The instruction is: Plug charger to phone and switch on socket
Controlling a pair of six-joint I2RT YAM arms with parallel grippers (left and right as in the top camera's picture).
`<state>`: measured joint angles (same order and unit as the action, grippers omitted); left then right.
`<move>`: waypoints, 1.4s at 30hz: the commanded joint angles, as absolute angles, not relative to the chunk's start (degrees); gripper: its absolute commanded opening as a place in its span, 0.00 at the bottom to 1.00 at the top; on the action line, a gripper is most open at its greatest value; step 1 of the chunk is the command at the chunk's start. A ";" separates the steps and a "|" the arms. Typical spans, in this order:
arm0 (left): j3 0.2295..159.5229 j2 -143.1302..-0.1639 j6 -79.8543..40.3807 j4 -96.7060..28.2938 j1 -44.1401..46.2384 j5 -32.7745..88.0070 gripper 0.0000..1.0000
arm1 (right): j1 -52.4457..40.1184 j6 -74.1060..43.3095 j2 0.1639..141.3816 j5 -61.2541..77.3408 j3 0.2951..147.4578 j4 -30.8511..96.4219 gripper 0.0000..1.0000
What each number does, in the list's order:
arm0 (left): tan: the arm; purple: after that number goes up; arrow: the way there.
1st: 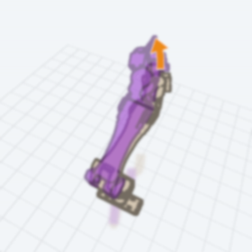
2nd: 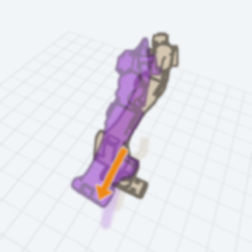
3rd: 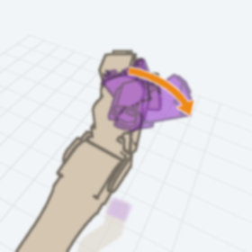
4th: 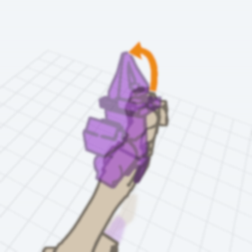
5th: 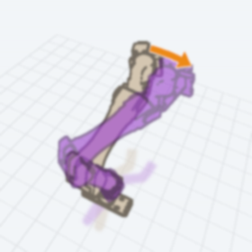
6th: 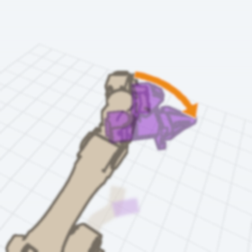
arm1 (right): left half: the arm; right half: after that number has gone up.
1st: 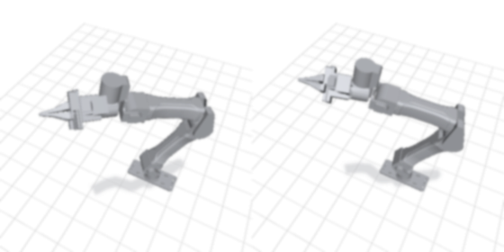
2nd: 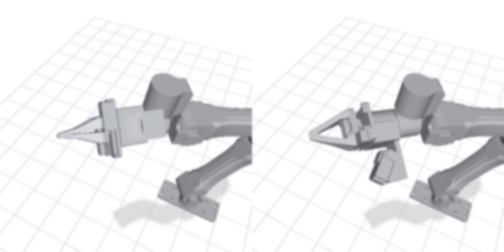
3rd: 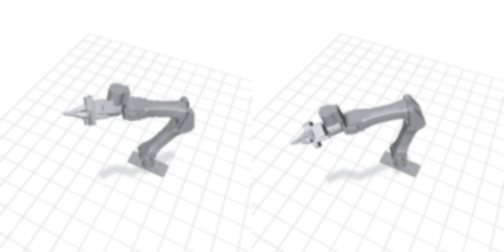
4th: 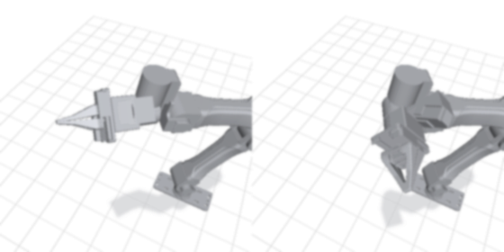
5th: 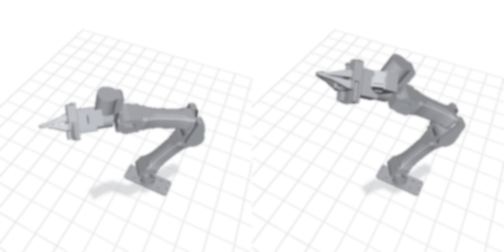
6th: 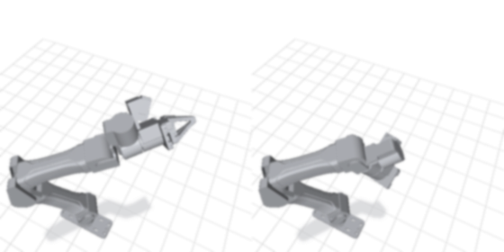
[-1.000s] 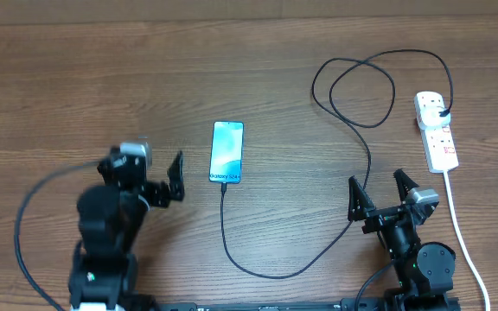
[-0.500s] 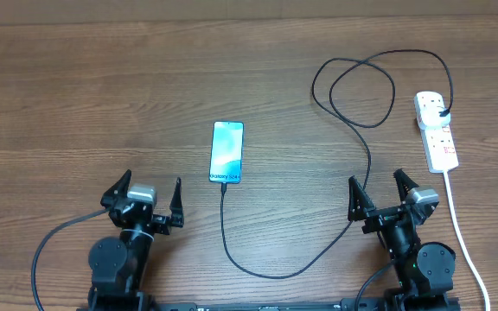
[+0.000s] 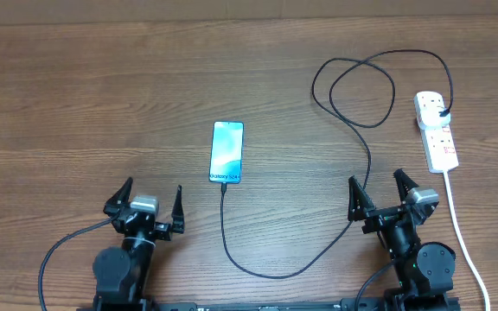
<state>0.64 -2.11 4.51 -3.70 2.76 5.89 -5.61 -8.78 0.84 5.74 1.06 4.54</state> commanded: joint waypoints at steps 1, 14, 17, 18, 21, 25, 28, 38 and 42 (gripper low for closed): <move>0.27 -0.27 5.34 -3.11 2.55 5.39 1.00 | -5.13 -8.67 0.16 5.87 0.45 4.25 1.00; 0.27 -0.27 5.34 -4.01 2.52 5.34 1.00 | -5.13 -8.69 0.16 5.87 0.45 4.23 1.00; 0.27 -0.27 5.34 -4.01 2.52 5.34 1.00 | -5.13 -8.67 0.16 5.85 0.45 4.25 1.00; 0.27 -0.27 5.34 -4.01 2.52 5.34 1.00 | -5.13 -8.67 0.16 5.87 0.45 4.25 1.00; 0.27 -0.27 5.34 -4.03 2.52 5.34 1.00 | -5.13 -8.67 0.16 5.87 0.45 4.25 1.00; 0.27 -0.27 5.34 -4.01 2.52 5.34 1.00 | -5.13 -8.67 0.16 5.87 0.45 4.25 1.00; 0.27 -0.27 5.34 -4.01 2.52 5.34 0.99 | -5.13 -8.69 0.16 5.87 0.45 4.25 1.00; 0.27 -0.27 5.34 -4.03 2.52 5.34 1.00 | -5.13 -8.69 0.16 5.85 0.45 4.25 1.00; 0.27 -0.27 5.34 -4.01 2.52 5.34 1.00 | -5.13 -8.67 0.16 5.85 0.45 4.23 1.00</move>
